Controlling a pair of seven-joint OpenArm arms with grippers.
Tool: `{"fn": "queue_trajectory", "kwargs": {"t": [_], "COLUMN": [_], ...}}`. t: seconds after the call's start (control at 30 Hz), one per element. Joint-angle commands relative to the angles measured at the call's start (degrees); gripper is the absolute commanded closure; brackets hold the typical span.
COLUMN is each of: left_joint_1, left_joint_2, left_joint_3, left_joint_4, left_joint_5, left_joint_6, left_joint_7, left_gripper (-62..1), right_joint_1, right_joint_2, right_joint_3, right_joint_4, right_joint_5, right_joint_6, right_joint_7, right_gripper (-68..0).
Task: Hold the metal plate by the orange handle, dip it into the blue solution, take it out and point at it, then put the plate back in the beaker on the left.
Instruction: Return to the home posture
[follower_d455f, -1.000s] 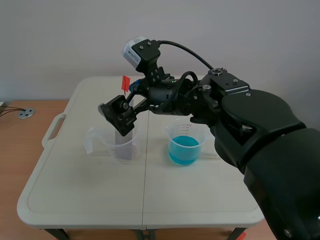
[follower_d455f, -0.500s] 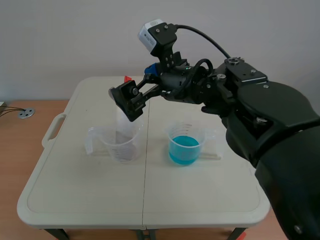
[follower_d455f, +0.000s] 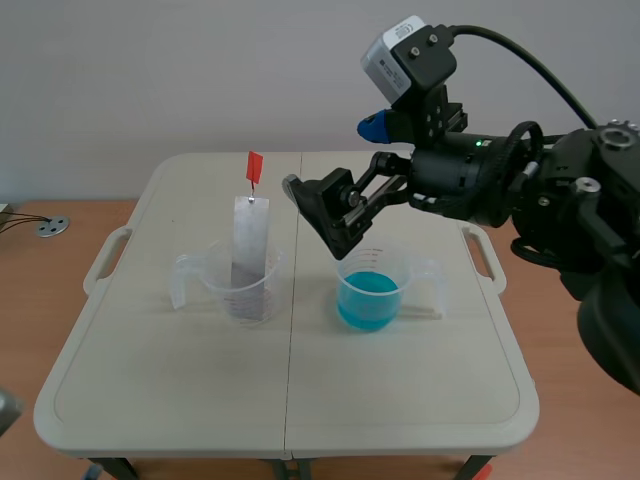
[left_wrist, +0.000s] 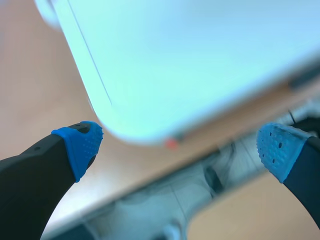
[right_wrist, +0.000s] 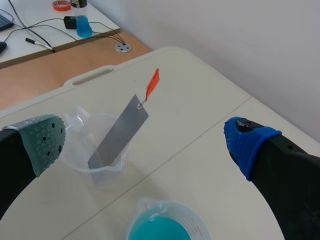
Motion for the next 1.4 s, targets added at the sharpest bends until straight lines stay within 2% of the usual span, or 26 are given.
{"fn": "queue_trajectory", "kwargs": {"t": [0.0,0.17,0.33,0.47,0.67,0.83,1.0,1.37], "left_joint_1": [-0.7,-5.0,-7.8,-9.8,-13.5,-15.5,-15.5,-15.5], "left_joint_2": [0.3,0.3,-1.0,-2.8,-5.4,-7.0,-8.6,-8.6], "left_joint_3": [-0.3,-0.2,1.0,3.9,9.0,12.4,16.2,18.2], "left_joint_4": [3.5,11.1,16.7,19.1,20.7,22.9,23.8,23.7], "left_joint_5": [-0.4,-0.4,-0.6,-1.4,-4.4,-5.8,-7.0,-7.0], "left_joint_6": [-0.1,-1.0,-5.4,-5.7,-6.6,-6.6,-6.6,-6.6], "left_joint_7": [-0.7,-0.7,-1.0,-1.2,-1.7,-1.6,-1.6,-0.9], "left_gripper": [-62.3,-62.3,-62.3,-62.3,-62.3,-62.3,-62.3,-62.3], "right_joint_1": [-0.8,-7.0,-14.0,-20.1,-27.8,-32.8,-35.9,-35.8], "right_joint_2": [1.2,3.9,5.7,5.9,6.1,8.1,9.1,9.0], "right_joint_3": [1.1,3.7,5.7,7.7,9.3,9.3,10.4,12.8], "right_joint_4": [2.1,7.3,12.9,17.5,22.8,26.9,29.3,29.3], "right_joint_5": [1.3,2.7,4.1,4.0,4.1,4.1,4.1,4.0], "right_joint_6": [-0.2,-0.2,-0.2,-0.2,-0.2,-1.2,-2.8,-2.8], "right_joint_7": [0.4,0.5,0.5,0.5,0.9,2.1,3.5,2.8], "right_gripper": [-66.5,-66.5,-66.5,-66.5,-66.5,-66.5,-66.5,-66.3]}}
